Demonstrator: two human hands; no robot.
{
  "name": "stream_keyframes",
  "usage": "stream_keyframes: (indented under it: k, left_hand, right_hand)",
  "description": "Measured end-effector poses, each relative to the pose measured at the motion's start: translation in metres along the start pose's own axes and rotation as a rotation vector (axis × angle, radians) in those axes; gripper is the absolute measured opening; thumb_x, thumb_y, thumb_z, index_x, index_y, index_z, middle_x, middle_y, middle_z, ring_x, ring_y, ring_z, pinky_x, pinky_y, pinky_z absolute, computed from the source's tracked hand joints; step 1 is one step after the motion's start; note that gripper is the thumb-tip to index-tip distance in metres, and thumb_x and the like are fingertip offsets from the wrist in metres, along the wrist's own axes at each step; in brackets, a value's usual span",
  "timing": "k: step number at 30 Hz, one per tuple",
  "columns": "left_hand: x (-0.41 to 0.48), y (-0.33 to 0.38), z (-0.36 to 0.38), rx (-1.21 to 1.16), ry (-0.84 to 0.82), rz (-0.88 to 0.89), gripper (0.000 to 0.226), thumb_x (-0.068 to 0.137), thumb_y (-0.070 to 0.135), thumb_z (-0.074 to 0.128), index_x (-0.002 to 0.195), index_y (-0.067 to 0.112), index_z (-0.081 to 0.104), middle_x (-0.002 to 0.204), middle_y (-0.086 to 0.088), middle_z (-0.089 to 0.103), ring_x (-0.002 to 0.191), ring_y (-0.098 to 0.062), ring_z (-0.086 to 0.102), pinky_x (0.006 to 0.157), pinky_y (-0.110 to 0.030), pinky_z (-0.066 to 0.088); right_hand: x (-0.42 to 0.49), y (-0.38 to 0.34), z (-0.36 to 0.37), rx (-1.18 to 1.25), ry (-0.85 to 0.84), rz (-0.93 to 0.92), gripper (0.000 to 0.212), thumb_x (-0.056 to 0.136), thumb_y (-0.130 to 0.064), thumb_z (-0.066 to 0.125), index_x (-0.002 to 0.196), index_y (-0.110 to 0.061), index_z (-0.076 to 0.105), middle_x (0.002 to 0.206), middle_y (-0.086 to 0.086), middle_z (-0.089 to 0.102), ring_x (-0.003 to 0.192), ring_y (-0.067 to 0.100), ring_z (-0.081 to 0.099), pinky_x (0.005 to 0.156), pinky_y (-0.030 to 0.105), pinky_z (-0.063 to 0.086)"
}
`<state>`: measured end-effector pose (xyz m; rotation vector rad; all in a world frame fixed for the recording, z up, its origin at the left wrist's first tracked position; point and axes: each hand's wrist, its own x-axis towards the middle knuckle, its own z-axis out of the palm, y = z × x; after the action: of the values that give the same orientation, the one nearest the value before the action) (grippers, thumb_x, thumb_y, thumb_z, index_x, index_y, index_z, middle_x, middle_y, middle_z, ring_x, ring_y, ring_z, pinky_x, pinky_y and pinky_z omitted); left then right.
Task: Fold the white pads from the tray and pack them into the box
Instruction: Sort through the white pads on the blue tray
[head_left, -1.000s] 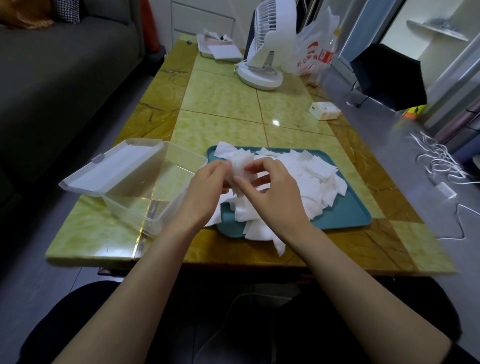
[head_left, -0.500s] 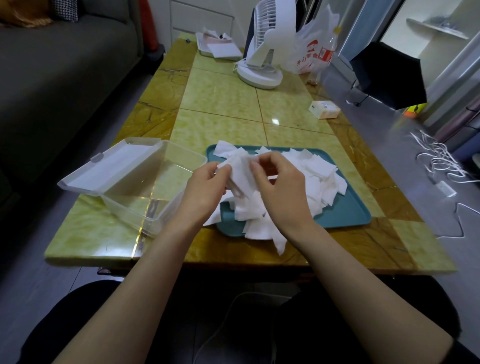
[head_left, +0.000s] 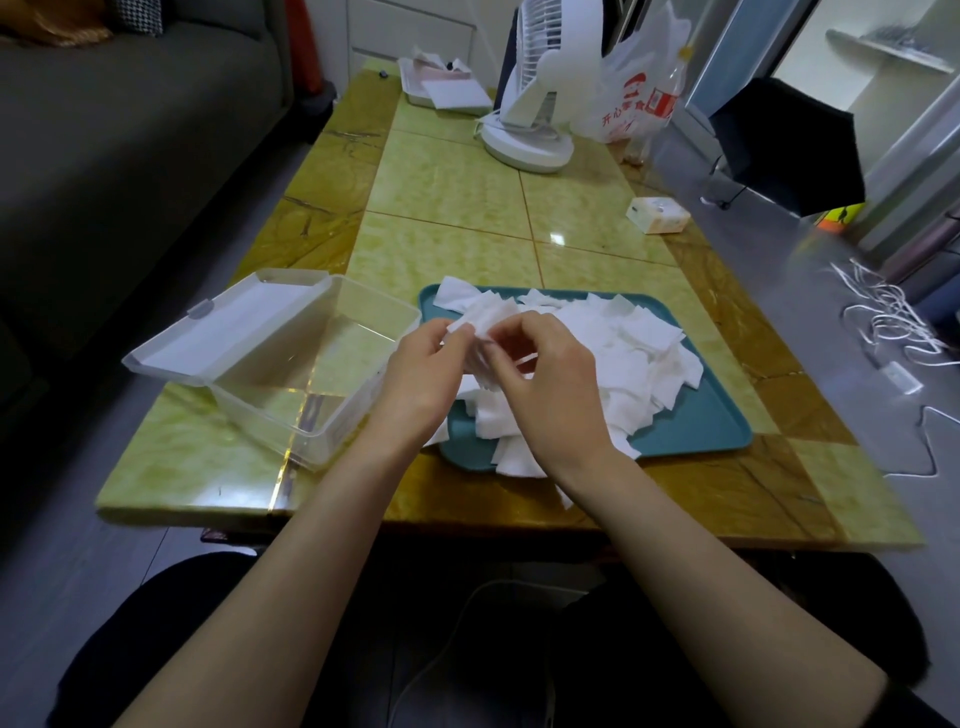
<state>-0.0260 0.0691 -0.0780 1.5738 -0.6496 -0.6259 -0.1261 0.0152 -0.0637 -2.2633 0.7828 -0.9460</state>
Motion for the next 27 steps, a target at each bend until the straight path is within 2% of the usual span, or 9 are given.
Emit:
stream_keyframes:
  k: [2,5,7,10,14,17,21,24,27]
  left_hand:
    - [-0.001,0.002,0.0,-0.015,-0.001,-0.015,0.024,0.097,0.018,0.042,0.081,0.007,0.057,0.078,-0.004,0.06,0.077,-0.017,0.056,0.081,-0.037,0.047]
    - [-0.002,0.004,0.0,-0.058,0.003,-0.026,0.029,0.094,0.012,0.04,0.066,0.012,0.047,0.066,0.001,0.052,0.066,-0.013,0.049,0.073,-0.033,0.043]
    - [-0.003,0.004,0.0,-0.065,0.001,-0.018,0.031,0.093,0.008,0.039,0.062,0.014,0.041,0.063,0.001,0.045,0.063,-0.013,0.043,0.068,-0.03,0.04]
    - [-0.003,0.002,0.0,-0.021,-0.011,0.0,0.028,0.092,0.006,0.039,0.065,0.012,0.043,0.065,0.0,0.045,0.065,-0.014,0.042,0.068,-0.03,0.039]
    - [-0.003,0.001,0.0,0.043,-0.023,0.009,0.027,0.095,0.012,0.04,0.074,0.003,0.055,0.071,-0.003,0.056,0.072,-0.016,0.05,0.077,-0.041,0.046]
    - [-0.003,0.001,-0.001,0.074,-0.015,0.036,0.029,0.096,0.016,0.042,0.084,-0.006,0.058,0.077,-0.011,0.059,0.076,-0.021,0.052,0.085,-0.05,0.048]
    - [-0.003,-0.002,0.0,0.092,0.002,0.039,0.032,0.098,0.019,0.042,0.091,-0.007,0.059,0.093,-0.023,0.066,0.088,-0.029,0.064,0.086,-0.047,0.049]
    - [-0.004,-0.003,0.0,0.131,0.03,0.053,0.031,0.098,0.019,0.041,0.089,-0.004,0.058,0.092,-0.021,0.067,0.089,-0.028,0.064,0.082,-0.043,0.05]
    - [-0.005,-0.001,0.003,0.147,0.019,0.074,0.03,0.098,0.018,0.042,0.087,-0.003,0.059,0.085,-0.017,0.067,0.085,-0.032,0.062,0.08,-0.046,0.05]
  right_hand:
    - [0.0,0.001,0.001,-0.007,-0.012,0.007,0.011,0.089,-0.027,0.061,0.089,-0.016,0.062,0.086,-0.003,0.061,0.08,0.012,0.058,0.074,0.033,0.051]
    - [0.0,0.002,0.001,-0.023,-0.021,0.001,0.018,0.086,-0.031,0.065,0.09,-0.014,0.06,0.087,-0.002,0.059,0.081,0.013,0.056,0.074,0.032,0.05]
    - [0.0,0.002,0.0,-0.025,-0.023,-0.006,0.02,0.084,-0.031,0.067,0.091,-0.014,0.06,0.088,-0.001,0.059,0.081,0.013,0.056,0.074,0.031,0.05]
    - [0.001,0.003,-0.001,-0.025,-0.018,0.0,0.019,0.085,-0.03,0.066,0.091,-0.014,0.059,0.088,-0.001,0.059,0.081,0.012,0.056,0.074,0.029,0.049]
    - [0.001,0.005,-0.003,-0.022,-0.03,0.038,0.009,0.087,-0.022,0.063,0.09,-0.015,0.059,0.09,-0.001,0.06,0.082,0.011,0.058,0.075,0.027,0.05]
    - [0.002,0.006,-0.006,-0.029,-0.049,0.044,0.002,0.088,-0.016,0.059,0.088,-0.018,0.058,0.088,-0.002,0.061,0.08,0.009,0.059,0.072,0.019,0.049]
    - [0.003,0.006,-0.012,0.007,0.035,0.077,0.002,0.092,-0.015,0.055,0.091,-0.017,0.056,0.091,-0.002,0.06,0.079,0.006,0.056,0.068,0.01,0.044]
    - [0.001,0.002,-0.011,0.019,0.097,0.055,0.004,0.093,-0.015,0.053,0.091,-0.018,0.051,0.092,-0.003,0.054,0.08,0.005,0.052,0.07,0.01,0.042]
    - [-0.003,0.0,-0.004,-0.015,0.048,0.032,0.003,0.093,-0.016,0.052,0.092,-0.018,0.05,0.093,-0.003,0.052,0.08,0.007,0.051,0.072,0.017,0.043]
